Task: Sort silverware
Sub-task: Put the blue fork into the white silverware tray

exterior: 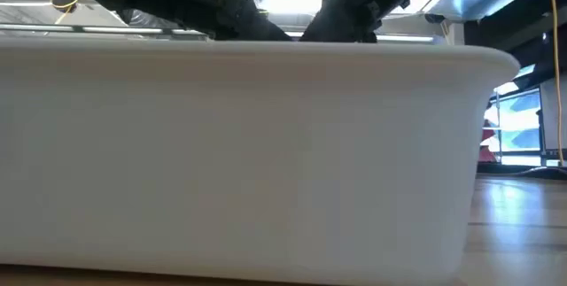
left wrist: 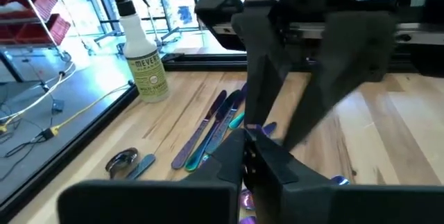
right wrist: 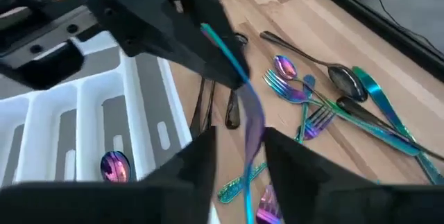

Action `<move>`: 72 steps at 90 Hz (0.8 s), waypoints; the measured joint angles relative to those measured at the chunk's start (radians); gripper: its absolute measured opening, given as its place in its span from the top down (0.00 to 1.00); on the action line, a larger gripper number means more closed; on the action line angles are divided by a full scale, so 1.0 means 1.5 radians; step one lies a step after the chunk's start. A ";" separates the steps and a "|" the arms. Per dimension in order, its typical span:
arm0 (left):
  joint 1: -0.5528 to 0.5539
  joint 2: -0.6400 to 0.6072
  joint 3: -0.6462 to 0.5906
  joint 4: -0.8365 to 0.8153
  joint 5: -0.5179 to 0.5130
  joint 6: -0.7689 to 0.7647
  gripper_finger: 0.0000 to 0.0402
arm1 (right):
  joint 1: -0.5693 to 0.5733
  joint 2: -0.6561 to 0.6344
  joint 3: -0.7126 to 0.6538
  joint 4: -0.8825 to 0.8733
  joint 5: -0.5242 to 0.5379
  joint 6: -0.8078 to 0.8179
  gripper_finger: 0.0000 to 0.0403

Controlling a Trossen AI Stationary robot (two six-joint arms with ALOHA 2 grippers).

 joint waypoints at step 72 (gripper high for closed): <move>0.017 0.000 -0.001 -0.026 -0.010 -0.134 1.00 | 0.192 0.002 0.121 -0.250 0.395 -0.160 0.33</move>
